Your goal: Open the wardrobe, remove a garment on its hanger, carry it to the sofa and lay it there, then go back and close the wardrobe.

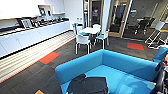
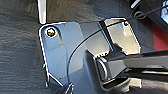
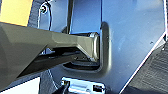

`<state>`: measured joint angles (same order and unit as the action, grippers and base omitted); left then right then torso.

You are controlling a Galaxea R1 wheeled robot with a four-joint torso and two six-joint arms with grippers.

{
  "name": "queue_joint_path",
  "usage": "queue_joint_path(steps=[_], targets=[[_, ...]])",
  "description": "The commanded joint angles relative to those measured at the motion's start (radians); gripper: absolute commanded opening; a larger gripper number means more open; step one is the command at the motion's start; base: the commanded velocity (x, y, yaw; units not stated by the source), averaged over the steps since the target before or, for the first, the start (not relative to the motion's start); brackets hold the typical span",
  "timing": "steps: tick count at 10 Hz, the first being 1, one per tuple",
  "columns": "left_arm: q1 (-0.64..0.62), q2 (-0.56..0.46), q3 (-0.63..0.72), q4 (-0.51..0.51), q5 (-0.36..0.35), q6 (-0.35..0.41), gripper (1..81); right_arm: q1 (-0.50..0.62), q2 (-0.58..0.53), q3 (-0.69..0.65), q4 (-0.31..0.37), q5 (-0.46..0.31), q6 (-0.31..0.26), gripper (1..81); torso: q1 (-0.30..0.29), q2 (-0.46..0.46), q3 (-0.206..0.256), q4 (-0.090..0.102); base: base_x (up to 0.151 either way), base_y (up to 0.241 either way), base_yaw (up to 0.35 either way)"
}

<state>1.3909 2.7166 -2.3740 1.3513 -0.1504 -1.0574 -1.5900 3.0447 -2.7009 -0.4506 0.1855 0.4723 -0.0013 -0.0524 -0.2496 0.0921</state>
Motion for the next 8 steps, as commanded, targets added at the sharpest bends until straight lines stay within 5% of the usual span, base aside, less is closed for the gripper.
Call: queue_joint_path(steps=[1,2,3,5,8], targets=[[0.017,0.066,-0.102,0.029,0.000,-0.010,81.1,0.014,0.012,0.003,-0.006,-0.051,-0.001,81.1,0.001,0.000,0.037,-0.070,0.000,0.000,0.000],[0.023,0.095,-0.143,0.029,0.002,-0.010,81.1,0.014,0.012,0.003,-0.006,-0.051,-0.001,81.1,0.001,0.000,0.034,-0.077,0.000,0.000,0.000],[0.024,0.126,-0.183,0.023,0.003,-0.010,81.1,0.012,0.010,0.003,-0.006,-0.051,-0.003,81.1,0.001,0.000,0.002,-0.027,0.000,0.000,0.000],[0.026,0.175,-0.253,0.026,0.003,-0.010,81.1,0.009,0.012,0.001,-0.006,-0.054,-0.003,81.1,0.001,-0.001,0.011,-0.066,0.000,0.000,0.000],[0.026,0.204,-0.297,0.022,0.003,-0.010,81.1,0.014,0.016,0.001,-0.006,-0.064,-0.004,81.1,0.001,-0.001,0.013,-0.072,0.000,0.000,0.000]])
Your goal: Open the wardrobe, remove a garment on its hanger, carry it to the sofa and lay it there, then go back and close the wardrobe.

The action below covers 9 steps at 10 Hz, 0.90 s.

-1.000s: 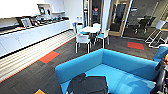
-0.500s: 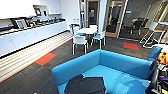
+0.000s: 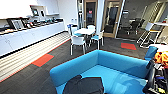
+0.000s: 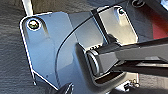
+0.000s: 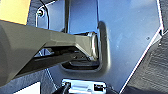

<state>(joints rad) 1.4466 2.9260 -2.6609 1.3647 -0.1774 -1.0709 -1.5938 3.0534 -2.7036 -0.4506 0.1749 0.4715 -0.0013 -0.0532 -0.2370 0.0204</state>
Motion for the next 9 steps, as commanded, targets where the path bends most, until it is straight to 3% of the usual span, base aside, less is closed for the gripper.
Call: queue_joint_path(steps=[1,5,9], targets=[[-0.030,-0.005,-0.010,0.008,0.030,0.003,81.1,0.018,0.011,0.003,-0.006,-0.055,-0.004,81.1,0.001,0.000,0.000,0.000,0.000,0.000,0.000],[-0.030,0.006,-0.010,0.010,0.032,0.003,81.1,0.013,0.015,-0.005,-0.006,-0.055,-0.004,81.1,0.001,0.000,0.000,0.000,0.000,0.000,0.000],[-0.030,0.010,-0.010,0.010,0.032,0.003,81.1,0.008,0.017,-0.014,-0.006,-0.055,-0.004,81.1,0.001,0.000,0.000,0.000,-0.071,0.000,0.000]])
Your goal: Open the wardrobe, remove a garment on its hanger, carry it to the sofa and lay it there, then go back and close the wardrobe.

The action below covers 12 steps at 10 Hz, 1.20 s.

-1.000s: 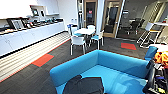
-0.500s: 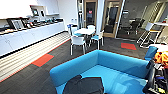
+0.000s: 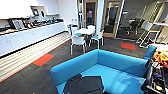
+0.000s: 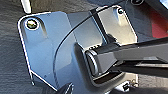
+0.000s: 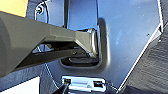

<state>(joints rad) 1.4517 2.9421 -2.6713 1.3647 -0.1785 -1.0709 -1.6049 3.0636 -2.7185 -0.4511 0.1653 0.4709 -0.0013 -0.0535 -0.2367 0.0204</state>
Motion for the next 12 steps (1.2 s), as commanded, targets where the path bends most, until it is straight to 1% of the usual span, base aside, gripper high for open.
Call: queue_joint_path(steps=[1,11,12], targets=[[-0.035,-0.004,0.001,0.010,0.033,0.003,81.1,0.018,0.006,0.000,-0.006,-0.044,-0.003,81.1,0.001,0.000,0.000,0.000,-0.077,0.000,0.000],[-0.037,-0.006,0.001,0.008,0.031,0.003,81.1,0.022,0.011,-0.003,-0.006,-0.046,-0.003,81.1,0.001,0.000,0.000,0.000,-0.075,0.000,0.000],[-0.037,-0.004,0.001,0.008,0.030,0.003,81.1,0.021,0.011,-0.004,-0.006,-0.046,-0.003,81.1,0.001,-0.001,0.001,0.000,0.000,0.000,0.000]])
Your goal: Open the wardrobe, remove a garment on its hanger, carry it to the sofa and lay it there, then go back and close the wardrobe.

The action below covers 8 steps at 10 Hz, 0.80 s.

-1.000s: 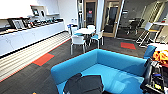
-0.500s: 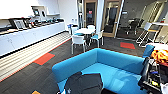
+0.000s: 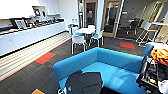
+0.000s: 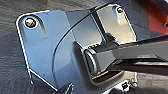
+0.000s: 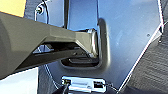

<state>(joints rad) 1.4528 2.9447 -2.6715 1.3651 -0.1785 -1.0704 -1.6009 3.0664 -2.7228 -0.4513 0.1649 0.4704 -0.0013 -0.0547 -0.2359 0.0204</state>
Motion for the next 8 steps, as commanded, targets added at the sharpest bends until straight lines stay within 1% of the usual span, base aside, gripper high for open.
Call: queue_joint_path(steps=[1,8], targets=[[-0.038,-0.008,0.001,0.006,0.027,0.003,81.1,0.017,0.008,0.000,-0.006,-0.045,-0.003,81.1,0.001,0.000,0.000,0.000,0.000,0.000,0.000],[-0.036,-0.008,0.001,0.009,0.031,0.003,81.1,0.020,0.011,0.000,-0.007,-0.047,-0.004,81.1,0.001,0.000,0.000,0.000,0.000,0.000,0.000]])
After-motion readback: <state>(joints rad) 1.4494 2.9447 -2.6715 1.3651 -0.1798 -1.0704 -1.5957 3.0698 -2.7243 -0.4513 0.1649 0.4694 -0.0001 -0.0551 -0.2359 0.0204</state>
